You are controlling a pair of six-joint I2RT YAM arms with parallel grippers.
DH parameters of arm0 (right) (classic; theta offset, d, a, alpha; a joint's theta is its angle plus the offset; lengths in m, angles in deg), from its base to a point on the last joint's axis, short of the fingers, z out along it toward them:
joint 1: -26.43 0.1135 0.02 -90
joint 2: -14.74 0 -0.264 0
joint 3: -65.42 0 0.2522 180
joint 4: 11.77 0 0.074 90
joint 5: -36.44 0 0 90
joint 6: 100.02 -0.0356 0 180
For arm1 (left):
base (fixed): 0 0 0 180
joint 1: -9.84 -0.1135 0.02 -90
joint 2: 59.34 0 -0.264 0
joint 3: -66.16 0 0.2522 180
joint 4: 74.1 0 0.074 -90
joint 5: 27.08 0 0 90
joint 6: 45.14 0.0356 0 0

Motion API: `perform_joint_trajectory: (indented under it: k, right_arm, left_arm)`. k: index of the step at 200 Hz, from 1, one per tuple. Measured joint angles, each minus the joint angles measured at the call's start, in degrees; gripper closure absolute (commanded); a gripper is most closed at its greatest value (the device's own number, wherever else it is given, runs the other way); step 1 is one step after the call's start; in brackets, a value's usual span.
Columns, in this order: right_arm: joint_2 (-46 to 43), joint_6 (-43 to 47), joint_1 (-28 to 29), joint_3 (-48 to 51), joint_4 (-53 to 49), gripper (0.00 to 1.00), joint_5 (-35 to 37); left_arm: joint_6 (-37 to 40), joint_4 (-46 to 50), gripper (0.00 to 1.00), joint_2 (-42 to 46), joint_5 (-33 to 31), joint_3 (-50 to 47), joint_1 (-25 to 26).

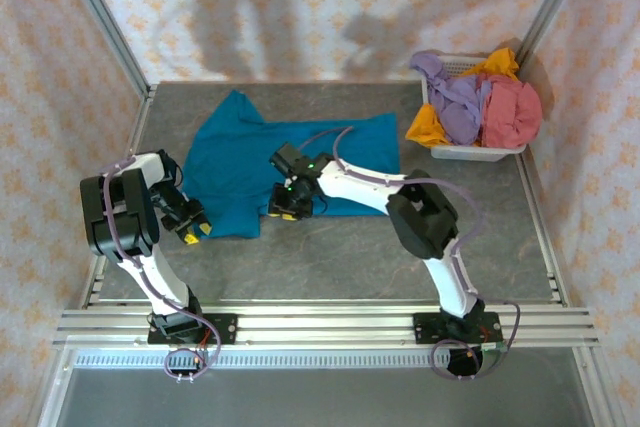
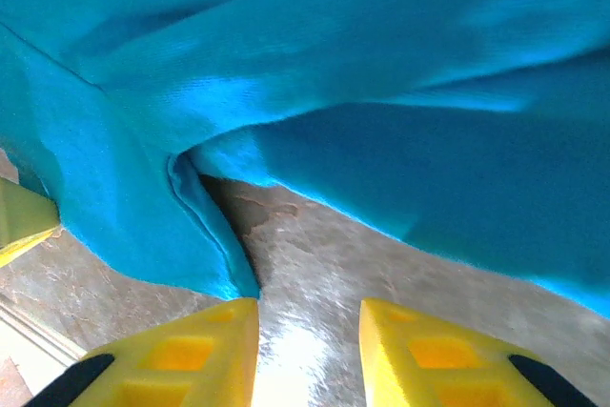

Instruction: Fold and stack the t-shirts

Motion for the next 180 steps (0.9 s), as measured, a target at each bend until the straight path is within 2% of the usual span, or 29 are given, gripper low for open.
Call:
perform_joint_trajectory:
  k: [31, 68, 120, 180]
  right_arm:
    - [3.96, 0.20, 0.96, -4.28, -0.57, 0.67, -2.36]
    - [6.21, 0.15, 2.23, -6.75, -0.50, 0.67, -4.63]
    - [9.03, 0.15, 2.43, -8.39, -0.13, 0.69, -7.50]
    - [10.16, 0.17, 2.45, -10.97, 0.22, 0.80, -9.22]
  left_arm:
    - [-0.07, -0.35, 0.89, 0.00, 0.07, 0.00, 0.17]
    - [-0.07, -0.35, 0.94, 0.00, 0.24, 0.09, 0.17]
    - [-0.07, -0.22, 0.97, 0.46, 0.55, 1.40, 0.17]
    - [-0.09, 0.72, 0.99, 1.73, 1.38, 4.35, 0.17]
